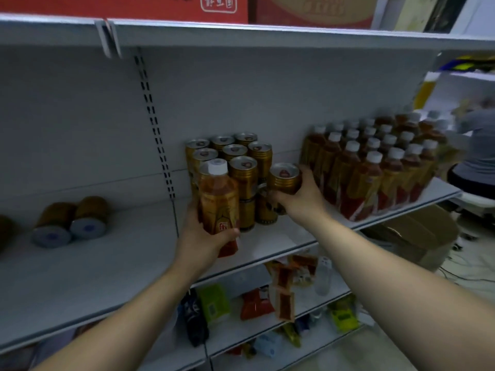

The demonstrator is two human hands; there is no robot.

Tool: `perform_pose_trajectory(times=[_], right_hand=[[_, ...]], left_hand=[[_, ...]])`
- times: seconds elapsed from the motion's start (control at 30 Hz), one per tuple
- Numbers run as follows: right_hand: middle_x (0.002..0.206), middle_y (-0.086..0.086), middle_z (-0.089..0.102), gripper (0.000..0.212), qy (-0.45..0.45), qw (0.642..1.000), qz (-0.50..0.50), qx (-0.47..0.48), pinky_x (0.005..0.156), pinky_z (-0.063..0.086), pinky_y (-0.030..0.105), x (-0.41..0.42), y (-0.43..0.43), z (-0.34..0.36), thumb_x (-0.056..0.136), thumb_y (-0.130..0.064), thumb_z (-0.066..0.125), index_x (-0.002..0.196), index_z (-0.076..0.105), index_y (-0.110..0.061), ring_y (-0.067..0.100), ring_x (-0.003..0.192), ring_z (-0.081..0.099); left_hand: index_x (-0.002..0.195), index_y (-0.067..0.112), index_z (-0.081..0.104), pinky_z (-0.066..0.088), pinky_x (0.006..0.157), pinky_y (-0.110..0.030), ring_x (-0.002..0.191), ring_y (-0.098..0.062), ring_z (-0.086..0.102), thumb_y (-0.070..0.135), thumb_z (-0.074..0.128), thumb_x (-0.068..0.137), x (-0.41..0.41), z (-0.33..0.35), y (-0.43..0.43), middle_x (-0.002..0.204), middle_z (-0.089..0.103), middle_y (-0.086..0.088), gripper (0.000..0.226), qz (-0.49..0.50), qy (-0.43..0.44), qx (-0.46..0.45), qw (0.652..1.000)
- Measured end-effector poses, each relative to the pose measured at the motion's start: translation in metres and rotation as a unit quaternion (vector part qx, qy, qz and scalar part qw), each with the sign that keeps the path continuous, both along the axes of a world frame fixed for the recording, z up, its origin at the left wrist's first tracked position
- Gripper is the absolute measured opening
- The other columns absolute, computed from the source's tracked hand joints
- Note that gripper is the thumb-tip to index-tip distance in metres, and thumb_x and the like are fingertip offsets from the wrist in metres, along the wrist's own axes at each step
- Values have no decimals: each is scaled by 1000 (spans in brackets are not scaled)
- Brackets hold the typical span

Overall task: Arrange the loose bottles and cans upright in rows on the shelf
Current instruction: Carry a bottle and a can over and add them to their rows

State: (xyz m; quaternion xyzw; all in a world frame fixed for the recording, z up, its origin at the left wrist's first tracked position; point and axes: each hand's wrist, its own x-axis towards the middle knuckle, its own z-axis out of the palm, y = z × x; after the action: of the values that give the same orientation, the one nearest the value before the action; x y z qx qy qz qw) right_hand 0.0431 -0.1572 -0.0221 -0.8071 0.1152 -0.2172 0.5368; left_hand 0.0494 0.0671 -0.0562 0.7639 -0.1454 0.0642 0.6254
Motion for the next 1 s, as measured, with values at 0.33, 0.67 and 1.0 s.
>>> perform_pose_trajectory(times=[0.33, 0.67, 1.0], right_hand=[[112, -18, 55, 66, -21, 985, 165, -34, 86, 46, 29, 68, -35, -13, 68, -26, 82, 122, 45, -36, 2, 102, 55], [126, -11, 50, 77, 52, 966, 245, -64, 96, 43, 33, 78, -58, 2, 69, -36, 82, 132, 37, -34, 19, 126, 47], [129, 13, 54, 48, 54, 880, 116, -457, 95, 42, 38, 62, -193, 70, 85, -52, 55, 120, 55, -20, 33, 117, 49]], left_hand=[[102, 59, 40, 35, 62, 7, 89, 29, 47, 16, 83, 63, -22, 0, -51, 95, 56, 44, 73, 143, -1, -3, 990], [117, 47, 35, 44, 67, -5, 94, 19, 53, 32, 83, 53, -37, 10, -83, 107, 55, 23, 81, 161, 31, 2, 986], [111, 55, 31, 43, 70, -14, 89, 11, 53, 47, 80, 42, -16, -1, -161, 103, 52, 30, 85, 76, 63, 31, 995]])
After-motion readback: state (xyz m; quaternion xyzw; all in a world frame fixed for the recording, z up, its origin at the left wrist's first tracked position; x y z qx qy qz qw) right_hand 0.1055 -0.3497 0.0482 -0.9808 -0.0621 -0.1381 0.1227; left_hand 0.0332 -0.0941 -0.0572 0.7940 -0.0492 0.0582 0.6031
